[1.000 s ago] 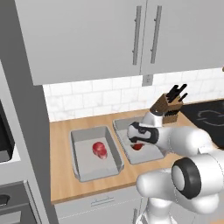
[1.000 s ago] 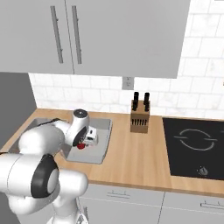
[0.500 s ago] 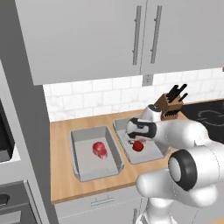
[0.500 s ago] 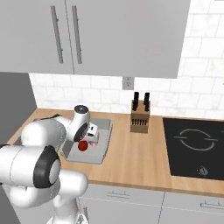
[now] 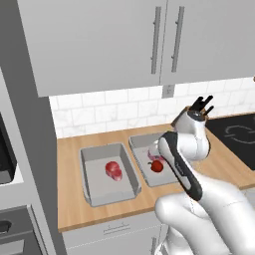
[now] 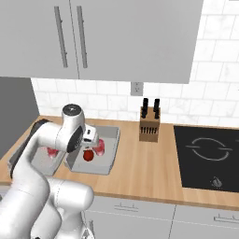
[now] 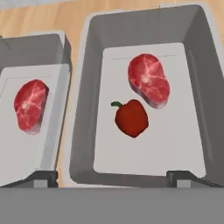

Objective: Place one bell pepper and one steak in each tupperware on the nearby counter, to pack two identical lunches.

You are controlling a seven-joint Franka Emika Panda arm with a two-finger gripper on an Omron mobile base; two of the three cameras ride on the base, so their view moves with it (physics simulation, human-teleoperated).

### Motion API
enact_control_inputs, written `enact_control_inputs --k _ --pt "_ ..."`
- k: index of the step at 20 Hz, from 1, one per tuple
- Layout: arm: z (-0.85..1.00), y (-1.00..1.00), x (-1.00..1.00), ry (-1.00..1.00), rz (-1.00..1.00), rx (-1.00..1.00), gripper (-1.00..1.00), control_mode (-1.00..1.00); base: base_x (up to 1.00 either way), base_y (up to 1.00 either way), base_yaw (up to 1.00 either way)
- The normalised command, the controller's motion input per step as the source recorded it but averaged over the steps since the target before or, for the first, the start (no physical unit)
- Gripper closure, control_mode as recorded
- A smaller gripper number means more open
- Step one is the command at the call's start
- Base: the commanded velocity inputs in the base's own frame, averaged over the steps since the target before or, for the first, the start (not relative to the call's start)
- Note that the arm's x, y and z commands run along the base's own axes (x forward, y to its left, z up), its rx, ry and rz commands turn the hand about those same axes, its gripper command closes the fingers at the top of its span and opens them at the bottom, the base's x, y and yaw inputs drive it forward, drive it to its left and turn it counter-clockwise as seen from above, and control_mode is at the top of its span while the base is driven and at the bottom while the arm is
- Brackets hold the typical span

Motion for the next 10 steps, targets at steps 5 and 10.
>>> enact_control_inputs --k 5,10 --pt "1.00 0.00 -0.81 -0.04 0.00 -0.03 -1.00 -1.00 0.00 0.00 0.00" --pt "0.99 0.00 -0.54 0.00 -0.01 -0.02 -1.00 -1.00 0.00 0.00 0.00"
